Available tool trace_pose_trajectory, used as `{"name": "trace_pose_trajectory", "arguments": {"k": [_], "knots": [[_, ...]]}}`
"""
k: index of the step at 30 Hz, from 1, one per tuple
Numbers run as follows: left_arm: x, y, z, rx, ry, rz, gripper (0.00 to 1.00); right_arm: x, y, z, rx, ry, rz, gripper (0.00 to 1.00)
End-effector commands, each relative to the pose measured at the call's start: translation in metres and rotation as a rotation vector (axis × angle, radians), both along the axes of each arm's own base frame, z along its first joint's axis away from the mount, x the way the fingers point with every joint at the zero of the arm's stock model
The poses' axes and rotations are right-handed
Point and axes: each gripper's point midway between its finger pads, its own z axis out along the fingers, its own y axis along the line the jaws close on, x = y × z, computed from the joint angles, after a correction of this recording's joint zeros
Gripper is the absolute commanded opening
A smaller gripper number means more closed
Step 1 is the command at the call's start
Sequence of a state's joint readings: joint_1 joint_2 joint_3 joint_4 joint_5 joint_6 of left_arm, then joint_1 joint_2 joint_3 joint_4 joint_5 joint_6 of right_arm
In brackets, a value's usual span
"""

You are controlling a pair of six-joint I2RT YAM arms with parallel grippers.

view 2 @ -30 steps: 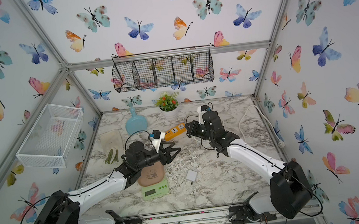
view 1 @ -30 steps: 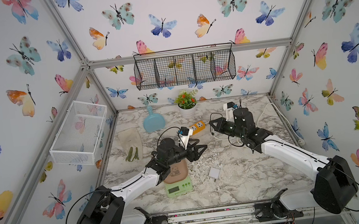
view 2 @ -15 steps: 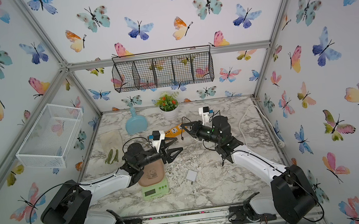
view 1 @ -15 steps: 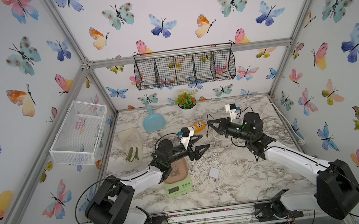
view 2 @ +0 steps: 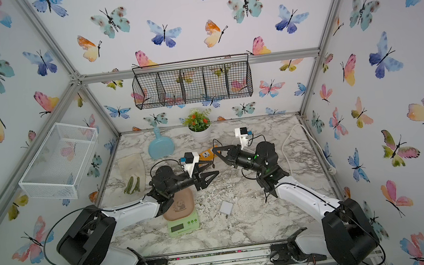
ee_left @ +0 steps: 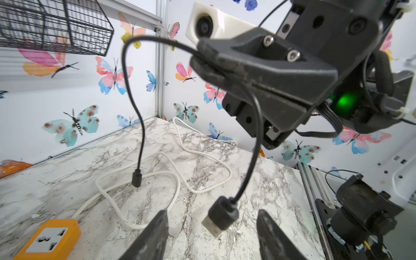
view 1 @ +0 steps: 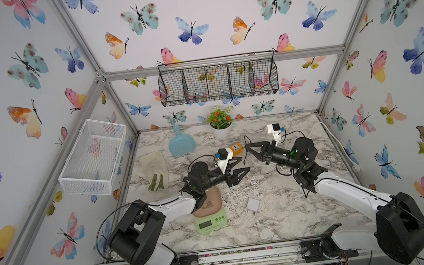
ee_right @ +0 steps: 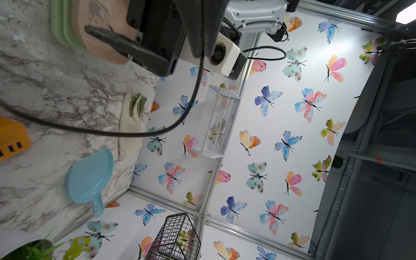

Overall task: Charge the electronic scale
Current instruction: Pick up the charging cable from the center of the board.

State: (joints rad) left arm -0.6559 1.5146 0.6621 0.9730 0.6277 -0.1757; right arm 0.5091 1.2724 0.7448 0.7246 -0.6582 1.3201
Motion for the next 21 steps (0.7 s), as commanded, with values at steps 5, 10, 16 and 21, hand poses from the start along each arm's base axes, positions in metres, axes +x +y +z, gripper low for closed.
{"name": "trace_pose_trajectory", "arguments": {"k": [5,10,16,21], "knots": [[-0.022,-0.009,0.019,-0.042,-0.011,-0.199,0.63,-0.027,-0.005,0.033,0.046,-0.2,0.128,0.02],[-0.045,-0.009,0.03,-0.081,-0.019,-0.326,0.6,-0.044,-0.007,0.046,0.051,-0.347,0.238,0.02],[-0.063,-0.007,0.047,-0.14,0.002,-0.453,0.67,-0.067,-0.006,0.053,0.005,-0.497,0.369,0.02],[-0.073,-0.005,0.056,-0.159,0.005,-0.52,0.63,-0.077,-0.013,0.053,-0.028,-0.567,0.399,0.02]]}}
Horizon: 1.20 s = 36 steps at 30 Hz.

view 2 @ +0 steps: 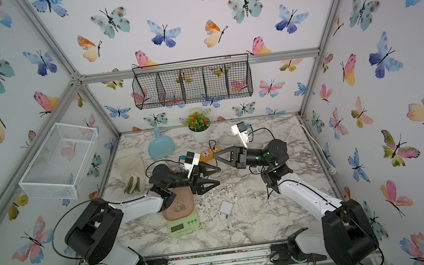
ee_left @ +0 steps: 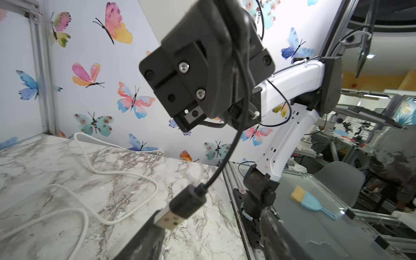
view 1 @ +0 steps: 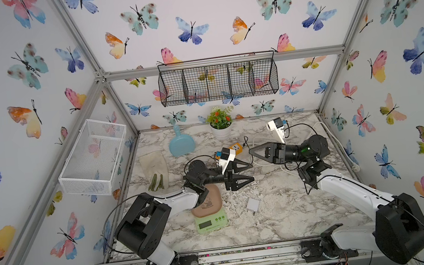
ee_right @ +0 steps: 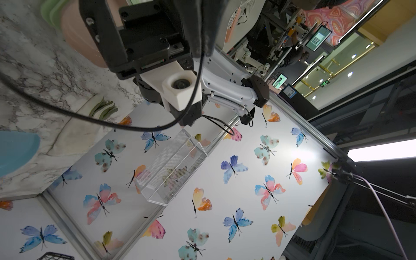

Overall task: Charge the electronic scale
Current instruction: Pick up the charging cable from the center of the board.

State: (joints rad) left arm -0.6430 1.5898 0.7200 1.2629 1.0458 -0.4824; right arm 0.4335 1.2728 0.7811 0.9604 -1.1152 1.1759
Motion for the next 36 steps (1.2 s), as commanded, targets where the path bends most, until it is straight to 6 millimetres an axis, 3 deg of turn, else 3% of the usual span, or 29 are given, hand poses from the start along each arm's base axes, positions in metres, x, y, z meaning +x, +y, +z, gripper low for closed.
{"name": "trace_pose_trajectory", "arguments": {"k": [1,15,24,27,30,33,36], "knots": [[-0.016,0.005,0.019,-0.047,-0.044,-0.092,0.62,-0.014,-0.009,0.011,-0.015,-0.146,0.043,0.02],[-0.028,0.012,0.027,-0.062,-0.068,-0.125,0.45,0.015,-0.037,-0.012,-0.09,-0.127,-0.092,0.02],[-0.027,0.012,0.024,-0.064,-0.055,-0.13,0.42,0.022,-0.041,-0.013,-0.077,-0.103,-0.119,0.02],[-0.022,0.011,0.021,-0.063,-0.059,-0.092,0.47,0.023,-0.041,-0.012,-0.065,-0.087,-0.121,0.02],[-0.006,0.01,0.018,-0.058,-0.08,0.034,0.55,0.023,-0.042,-0.008,-0.046,-0.059,-0.128,0.02],[0.027,0.012,0.009,-0.015,-0.155,0.333,0.61,0.029,-0.044,-0.007,-0.036,0.002,-0.17,0.02],[0.044,0.015,0.01,0.019,-0.25,0.568,0.68,0.036,-0.049,-0.006,-0.008,0.08,-0.235,0.02]]}}
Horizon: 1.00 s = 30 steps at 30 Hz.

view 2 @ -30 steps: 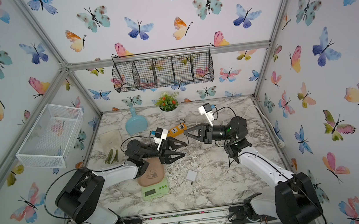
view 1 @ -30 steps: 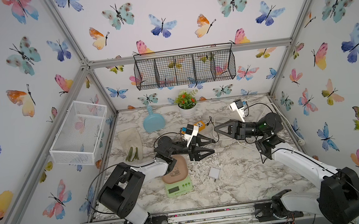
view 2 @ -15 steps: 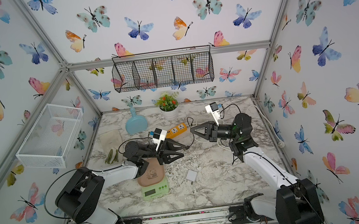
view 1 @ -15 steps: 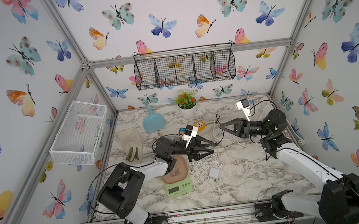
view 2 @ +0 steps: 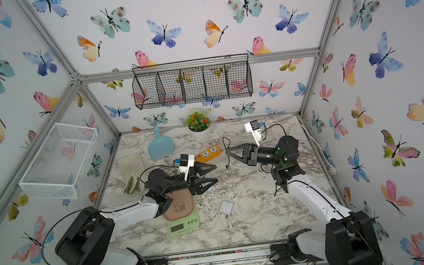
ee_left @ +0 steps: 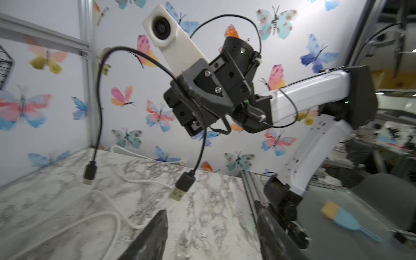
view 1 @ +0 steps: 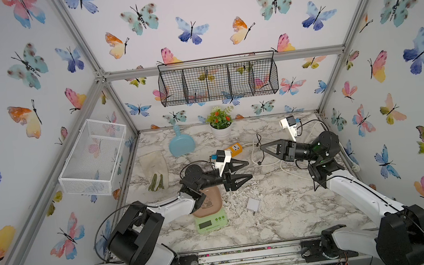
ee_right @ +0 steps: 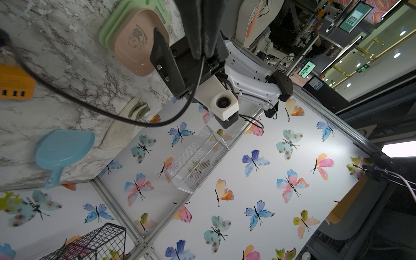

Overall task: Charge the electronic scale
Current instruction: Pick up the charging cable from the center of the board.

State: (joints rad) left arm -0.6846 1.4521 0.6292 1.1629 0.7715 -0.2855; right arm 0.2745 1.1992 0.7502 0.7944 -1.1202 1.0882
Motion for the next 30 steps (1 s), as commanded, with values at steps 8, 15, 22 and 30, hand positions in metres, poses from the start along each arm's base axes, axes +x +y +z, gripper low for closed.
{"name": "trace_pose_trajectory", "arguments": {"k": [8,15,22,30], "knots": [[0.037,-0.018,0.003,0.106,-0.293,0.51,0.69,0.009,-0.025,0.01,0.18,0.167,-0.216,0.02],[0.037,-0.041,-0.002,0.129,-0.338,0.566,0.55,0.014,-0.035,0.005,0.204,0.219,-0.306,0.02],[0.04,-0.053,-0.004,0.113,-0.324,0.586,0.46,0.015,-0.037,0.002,0.217,0.25,-0.315,0.02],[0.04,-0.062,-0.005,0.094,-0.319,0.579,0.35,0.018,-0.036,-0.003,0.223,0.275,-0.311,0.02]]}}
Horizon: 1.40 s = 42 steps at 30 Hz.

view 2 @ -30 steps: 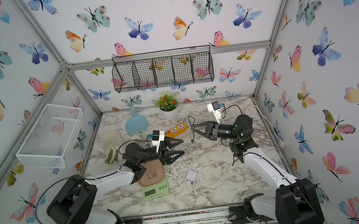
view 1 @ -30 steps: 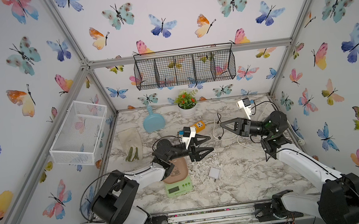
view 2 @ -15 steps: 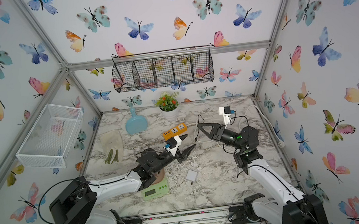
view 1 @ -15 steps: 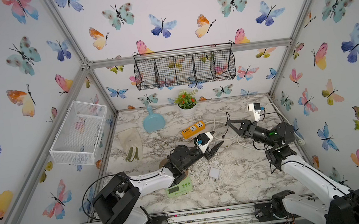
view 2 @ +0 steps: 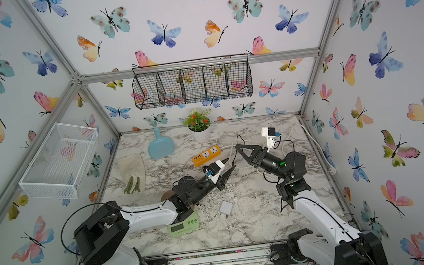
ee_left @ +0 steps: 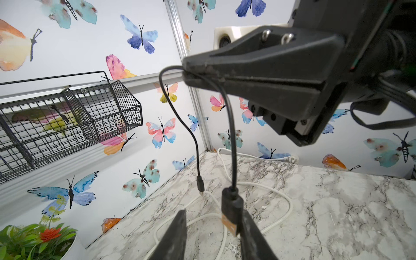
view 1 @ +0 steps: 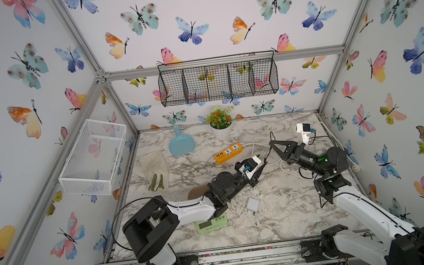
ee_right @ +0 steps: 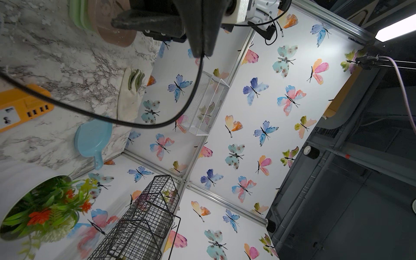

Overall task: Charge the electronic scale
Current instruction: Pick up the charging cable from the center of the board.

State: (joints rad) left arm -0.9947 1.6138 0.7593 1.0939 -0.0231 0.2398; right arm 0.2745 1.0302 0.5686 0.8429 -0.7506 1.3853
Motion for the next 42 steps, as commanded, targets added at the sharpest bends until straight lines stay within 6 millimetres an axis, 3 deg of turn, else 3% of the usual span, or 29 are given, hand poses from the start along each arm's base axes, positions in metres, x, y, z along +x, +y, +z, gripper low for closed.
{"name": "trace_pose_trajectory", "arguments": {"k": [1,16,17,19,21,25,30,37,42], "knots": [[0.002,-0.001,0.012,-0.049,-0.024,0.014,0.33,0.001,-0.002,0.0,0.02,0.003,-0.008,0.02],[-0.008,0.002,0.008,-0.055,0.006,-0.027,0.08,0.008,0.0,-0.01,0.006,0.0,-0.019,0.03],[-0.009,0.003,0.008,-0.052,0.012,-0.036,0.01,0.009,0.0,-0.012,-0.003,-0.004,-0.023,0.04],[-0.012,0.002,0.007,-0.038,0.03,-0.056,0.0,0.012,0.0,-0.016,-0.022,-0.017,-0.034,0.12],[-0.014,0.004,0.004,-0.022,0.062,-0.093,0.0,0.017,0.0,-0.023,-0.077,-0.049,-0.052,0.28],[-0.011,0.018,-0.005,0.022,0.183,-0.223,0.0,0.025,0.006,-0.034,-0.324,-0.243,-0.05,0.52],[-0.005,0.038,-0.012,0.119,0.357,-0.346,0.0,0.025,0.011,-0.039,-0.586,-0.449,0.009,0.69],[-0.004,0.061,-0.004,0.218,0.557,-0.523,0.0,0.02,0.012,-0.029,-0.698,-0.68,0.014,0.69],[-0.013,0.061,-0.005,0.332,0.644,-0.662,0.0,0.007,0.033,-0.023,-0.615,-0.762,0.236,0.63]]}}
